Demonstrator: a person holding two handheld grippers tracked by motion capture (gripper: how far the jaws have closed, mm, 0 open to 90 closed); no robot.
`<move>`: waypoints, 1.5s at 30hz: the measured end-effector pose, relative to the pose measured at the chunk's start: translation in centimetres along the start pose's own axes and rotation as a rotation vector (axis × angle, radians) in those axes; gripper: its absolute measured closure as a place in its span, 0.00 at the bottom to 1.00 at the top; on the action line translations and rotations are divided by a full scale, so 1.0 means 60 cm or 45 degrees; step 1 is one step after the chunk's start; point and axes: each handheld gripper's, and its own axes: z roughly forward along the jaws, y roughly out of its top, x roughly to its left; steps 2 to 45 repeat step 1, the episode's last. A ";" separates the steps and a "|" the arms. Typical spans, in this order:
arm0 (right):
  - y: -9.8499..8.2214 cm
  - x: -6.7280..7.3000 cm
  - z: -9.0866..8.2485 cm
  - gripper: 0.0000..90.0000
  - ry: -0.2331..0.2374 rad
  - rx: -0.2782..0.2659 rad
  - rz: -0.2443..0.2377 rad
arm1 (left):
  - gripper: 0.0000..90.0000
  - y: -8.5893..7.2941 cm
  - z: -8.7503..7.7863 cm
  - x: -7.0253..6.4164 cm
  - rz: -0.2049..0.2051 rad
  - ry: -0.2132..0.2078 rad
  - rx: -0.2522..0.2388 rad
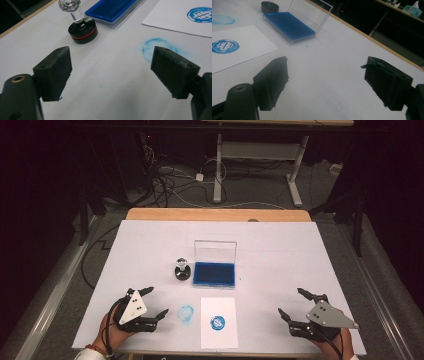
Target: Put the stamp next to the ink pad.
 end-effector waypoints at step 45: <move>0.001 0.000 0.001 0.21 0.000 -0.002 -0.001 | 0.18 0.000 0.000 0.001 -0.005 -0.001 0.001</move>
